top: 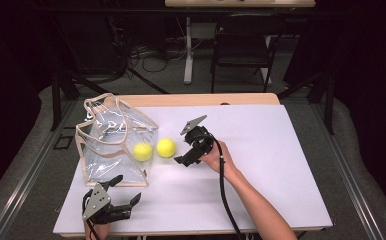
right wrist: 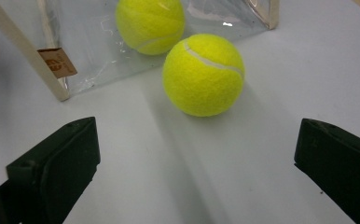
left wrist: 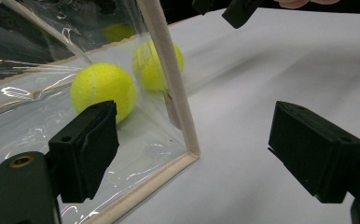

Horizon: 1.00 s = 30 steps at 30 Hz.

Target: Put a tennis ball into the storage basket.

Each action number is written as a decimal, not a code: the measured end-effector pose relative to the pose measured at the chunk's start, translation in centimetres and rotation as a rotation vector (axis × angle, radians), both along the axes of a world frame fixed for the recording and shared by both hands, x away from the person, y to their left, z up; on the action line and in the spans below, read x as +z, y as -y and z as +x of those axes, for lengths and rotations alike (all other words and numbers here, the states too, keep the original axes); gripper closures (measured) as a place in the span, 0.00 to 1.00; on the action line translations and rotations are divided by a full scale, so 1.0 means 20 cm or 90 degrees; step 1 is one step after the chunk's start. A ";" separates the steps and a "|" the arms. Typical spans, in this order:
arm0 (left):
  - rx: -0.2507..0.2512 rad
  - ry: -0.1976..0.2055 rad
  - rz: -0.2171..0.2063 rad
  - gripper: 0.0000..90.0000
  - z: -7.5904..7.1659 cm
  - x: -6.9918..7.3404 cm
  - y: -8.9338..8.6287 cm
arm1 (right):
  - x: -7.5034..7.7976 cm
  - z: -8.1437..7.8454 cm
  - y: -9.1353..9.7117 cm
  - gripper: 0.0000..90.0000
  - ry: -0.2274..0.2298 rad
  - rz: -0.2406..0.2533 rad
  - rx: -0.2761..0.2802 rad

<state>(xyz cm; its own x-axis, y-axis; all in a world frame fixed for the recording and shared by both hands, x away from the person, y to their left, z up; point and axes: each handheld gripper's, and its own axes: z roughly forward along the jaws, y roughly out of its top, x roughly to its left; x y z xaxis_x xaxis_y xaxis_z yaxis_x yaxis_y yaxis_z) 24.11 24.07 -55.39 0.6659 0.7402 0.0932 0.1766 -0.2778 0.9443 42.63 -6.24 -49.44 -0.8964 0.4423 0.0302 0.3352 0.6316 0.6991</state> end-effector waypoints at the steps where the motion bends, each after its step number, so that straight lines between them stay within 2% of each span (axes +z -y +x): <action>1: -0.002 0.001 0.001 0.18 0.00 0.00 0.00 | 0.00 0.01 0.00 0.00 -0.002 -0.004 -0.003; 6: 0.000 -0.001 0.000 0.17 0.00 0.00 0.00 | -0.01 0.05 -0.02 0.00 -0.013 0.000 0.003; 25: -0.001 0.001 -0.001 0.18 0.00 0.00 -0.01 | 0.04 0.14 -0.12 0.00 -0.005 -0.006 0.024; 30: 0.000 -0.001 -0.004 0.18 0.00 0.00 -0.01 | 0.03 0.15 -0.15 0.00 -0.009 -0.014 0.035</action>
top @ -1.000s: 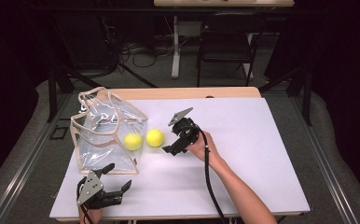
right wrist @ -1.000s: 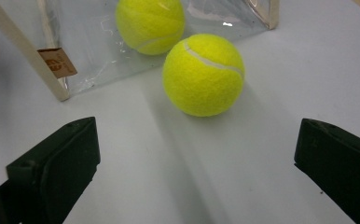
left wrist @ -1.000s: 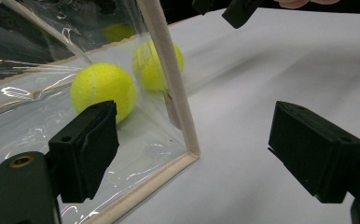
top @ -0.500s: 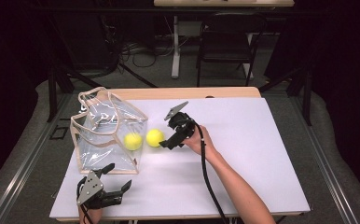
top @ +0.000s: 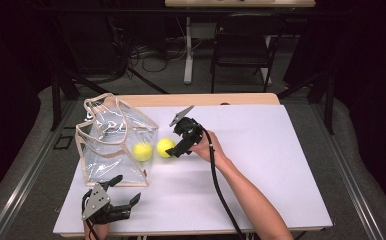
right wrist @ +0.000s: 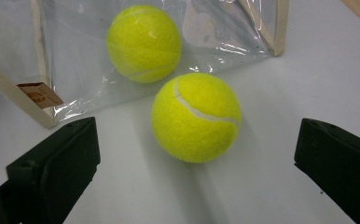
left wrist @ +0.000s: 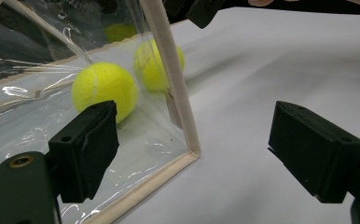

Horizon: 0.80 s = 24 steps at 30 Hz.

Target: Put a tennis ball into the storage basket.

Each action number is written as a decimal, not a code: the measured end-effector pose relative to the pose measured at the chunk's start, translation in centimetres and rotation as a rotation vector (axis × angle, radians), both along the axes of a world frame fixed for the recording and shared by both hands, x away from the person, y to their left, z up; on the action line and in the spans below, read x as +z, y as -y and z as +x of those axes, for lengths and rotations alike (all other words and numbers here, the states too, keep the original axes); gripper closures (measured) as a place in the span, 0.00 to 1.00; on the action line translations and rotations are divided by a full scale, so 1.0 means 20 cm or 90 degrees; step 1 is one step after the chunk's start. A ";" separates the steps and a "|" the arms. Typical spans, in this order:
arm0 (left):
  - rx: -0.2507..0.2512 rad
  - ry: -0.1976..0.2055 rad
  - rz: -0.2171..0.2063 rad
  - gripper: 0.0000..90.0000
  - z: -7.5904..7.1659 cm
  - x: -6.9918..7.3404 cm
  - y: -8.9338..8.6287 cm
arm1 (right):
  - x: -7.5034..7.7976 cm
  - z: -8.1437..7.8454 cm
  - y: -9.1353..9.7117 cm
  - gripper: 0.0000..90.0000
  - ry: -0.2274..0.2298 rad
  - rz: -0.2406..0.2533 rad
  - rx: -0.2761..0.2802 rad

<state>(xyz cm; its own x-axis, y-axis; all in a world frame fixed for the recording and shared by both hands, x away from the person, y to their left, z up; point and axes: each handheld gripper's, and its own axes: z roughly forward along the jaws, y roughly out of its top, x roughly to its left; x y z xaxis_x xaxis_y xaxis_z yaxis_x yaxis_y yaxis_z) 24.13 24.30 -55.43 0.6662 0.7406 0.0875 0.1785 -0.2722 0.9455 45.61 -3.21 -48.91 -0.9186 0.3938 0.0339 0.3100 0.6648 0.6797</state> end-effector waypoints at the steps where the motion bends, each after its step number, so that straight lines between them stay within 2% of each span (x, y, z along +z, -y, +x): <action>1: 0.000 0.000 0.000 0.18 0.00 0.00 0.00 | 0.00 0.00 -0.01 0.00 -0.003 -0.001 -0.001; 10: -0.002 0.002 0.003 0.18 0.00 0.00 0.00 | -0.02 0.01 -0.07 0.00 -0.002 -0.007 0.009; 18: -0.001 0.005 -0.007 0.18 -0.01 0.01 0.00 | -0.06 0.02 -0.10 0.00 -0.019 -0.014 0.008; 24: -0.005 0.009 -0.003 0.18 0.00 0.01 0.00 | -0.08 0.03 -0.12 0.00 -0.024 -0.026 0.010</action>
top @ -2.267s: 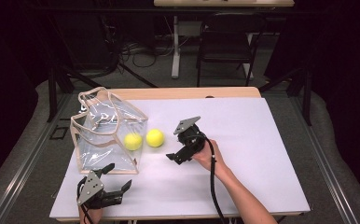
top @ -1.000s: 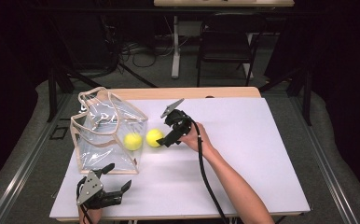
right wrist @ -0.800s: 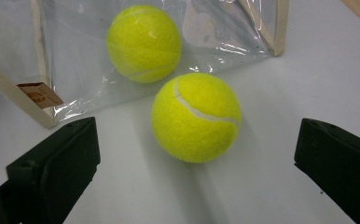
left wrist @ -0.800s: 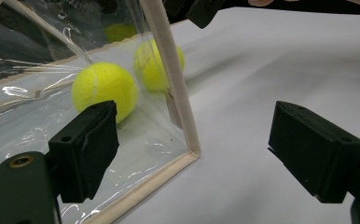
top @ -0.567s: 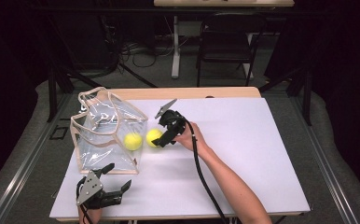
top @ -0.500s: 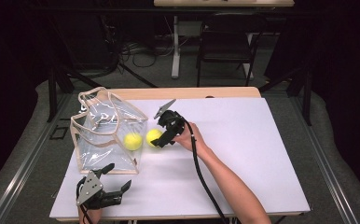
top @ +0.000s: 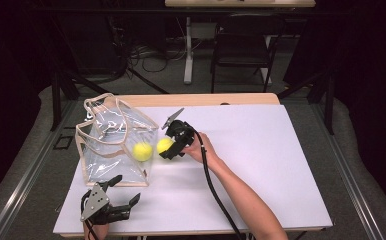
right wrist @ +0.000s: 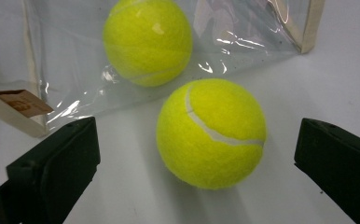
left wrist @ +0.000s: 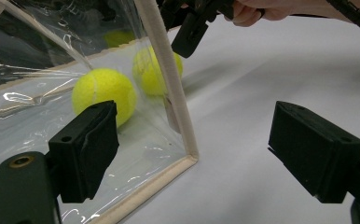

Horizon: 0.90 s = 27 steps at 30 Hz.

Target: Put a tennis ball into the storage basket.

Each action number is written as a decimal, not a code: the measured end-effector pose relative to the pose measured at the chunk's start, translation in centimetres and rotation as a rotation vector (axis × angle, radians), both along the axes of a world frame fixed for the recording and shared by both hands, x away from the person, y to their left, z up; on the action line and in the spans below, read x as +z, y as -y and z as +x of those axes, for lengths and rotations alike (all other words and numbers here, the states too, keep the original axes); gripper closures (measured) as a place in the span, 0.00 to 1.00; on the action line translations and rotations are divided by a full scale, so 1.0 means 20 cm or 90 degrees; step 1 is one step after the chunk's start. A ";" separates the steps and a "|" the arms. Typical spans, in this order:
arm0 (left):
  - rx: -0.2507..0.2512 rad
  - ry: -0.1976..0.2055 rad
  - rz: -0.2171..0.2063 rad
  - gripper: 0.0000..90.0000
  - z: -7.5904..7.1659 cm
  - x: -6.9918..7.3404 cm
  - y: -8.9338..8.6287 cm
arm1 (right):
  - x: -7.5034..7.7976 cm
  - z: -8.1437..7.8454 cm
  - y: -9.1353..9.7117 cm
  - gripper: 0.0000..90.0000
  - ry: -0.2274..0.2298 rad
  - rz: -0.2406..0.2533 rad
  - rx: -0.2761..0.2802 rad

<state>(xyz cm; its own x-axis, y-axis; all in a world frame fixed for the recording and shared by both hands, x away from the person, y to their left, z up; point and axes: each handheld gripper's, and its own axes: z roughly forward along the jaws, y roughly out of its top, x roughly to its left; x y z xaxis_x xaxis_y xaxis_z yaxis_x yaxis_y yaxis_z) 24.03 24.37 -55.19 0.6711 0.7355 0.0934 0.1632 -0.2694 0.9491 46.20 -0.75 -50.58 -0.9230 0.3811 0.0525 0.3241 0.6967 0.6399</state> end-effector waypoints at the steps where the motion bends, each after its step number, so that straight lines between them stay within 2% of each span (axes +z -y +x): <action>1: 0.003 -0.003 -0.004 0.18 0.00 0.00 0.00 | -0.01 0.01 -0.01 0.00 0.003 -0.006 0.003; 8: 0.003 -0.003 0.000 0.18 0.00 0.00 0.01 | -0.03 0.03 -0.04 0.00 -0.007 -0.003 0.002; 14: 0.004 -0.002 -0.004 0.17 0.00 0.00 0.00 | -0.03 0.03 -0.07 0.00 0.004 -0.017 0.007; 27: -0.001 0.000 -0.001 0.18 0.00 0.00 0.01 | -0.02 0.03 -0.10 0.00 0.006 -0.028 0.008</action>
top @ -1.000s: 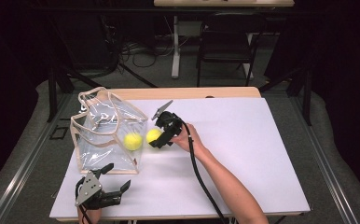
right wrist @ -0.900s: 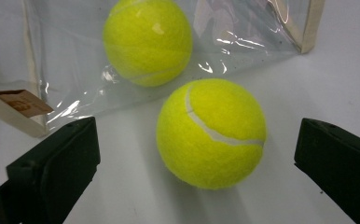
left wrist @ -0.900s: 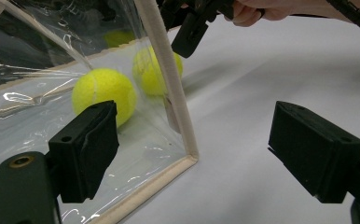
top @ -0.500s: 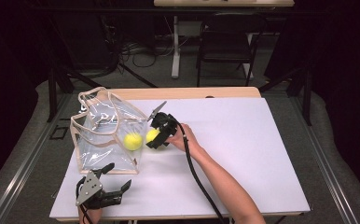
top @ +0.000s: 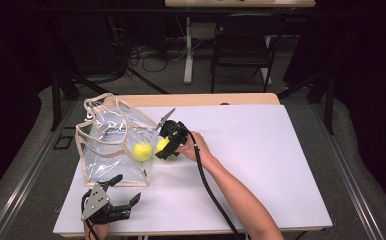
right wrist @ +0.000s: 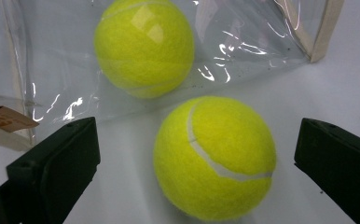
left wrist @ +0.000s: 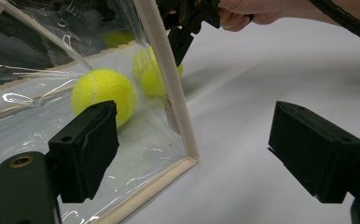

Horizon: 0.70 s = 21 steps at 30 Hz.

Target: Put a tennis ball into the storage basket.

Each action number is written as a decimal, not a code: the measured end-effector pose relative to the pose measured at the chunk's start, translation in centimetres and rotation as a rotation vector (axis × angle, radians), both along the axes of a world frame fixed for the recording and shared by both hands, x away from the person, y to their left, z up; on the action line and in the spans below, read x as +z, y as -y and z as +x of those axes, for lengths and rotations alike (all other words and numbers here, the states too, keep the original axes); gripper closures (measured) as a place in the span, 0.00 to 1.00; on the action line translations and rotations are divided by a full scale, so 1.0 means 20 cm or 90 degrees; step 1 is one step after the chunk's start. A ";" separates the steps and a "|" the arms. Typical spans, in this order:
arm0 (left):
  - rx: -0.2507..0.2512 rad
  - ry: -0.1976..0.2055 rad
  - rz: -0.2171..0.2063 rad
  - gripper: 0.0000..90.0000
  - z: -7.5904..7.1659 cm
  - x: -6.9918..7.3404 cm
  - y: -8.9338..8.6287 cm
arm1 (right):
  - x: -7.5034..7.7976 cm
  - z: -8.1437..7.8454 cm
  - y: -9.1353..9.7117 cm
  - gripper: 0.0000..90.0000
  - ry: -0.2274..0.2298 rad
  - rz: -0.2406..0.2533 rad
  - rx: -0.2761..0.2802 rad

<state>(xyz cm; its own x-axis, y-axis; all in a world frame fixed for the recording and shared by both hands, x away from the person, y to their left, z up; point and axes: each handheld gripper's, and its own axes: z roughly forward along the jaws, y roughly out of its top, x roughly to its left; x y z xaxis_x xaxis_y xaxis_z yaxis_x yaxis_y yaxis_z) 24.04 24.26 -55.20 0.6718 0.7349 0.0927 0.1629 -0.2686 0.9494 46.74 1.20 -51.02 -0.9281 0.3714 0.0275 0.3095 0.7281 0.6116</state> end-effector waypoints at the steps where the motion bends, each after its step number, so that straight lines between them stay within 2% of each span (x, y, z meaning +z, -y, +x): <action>1: 0.001 -0.001 0.000 0.18 0.00 0.00 0.00 | 0.00 0.00 0.00 0.00 0.000 0.000 0.000; 6: 0.000 -0.002 0.000 0.17 0.00 0.00 0.00 | -0.02 0.01 0.00 0.00 -0.008 -0.006 0.000; 14: 0.000 0.000 0.004 0.18 0.00 0.00 0.00 | -0.07 0.03 -0.02 0.00 -0.013 -0.038 -0.019; 21: 0.002 -0.002 0.001 0.18 0.00 -0.01 -0.01 | -0.08 0.04 -0.01 0.13 -0.011 -0.039 -0.042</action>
<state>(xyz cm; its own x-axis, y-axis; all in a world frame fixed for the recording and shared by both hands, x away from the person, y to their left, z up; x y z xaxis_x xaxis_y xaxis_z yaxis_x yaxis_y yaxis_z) 24.10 24.39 -55.31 0.6702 0.7365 0.0910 0.1670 -0.2692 0.9485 47.50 1.46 -52.64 -0.9013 0.4327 0.0196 0.3682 0.7416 0.5607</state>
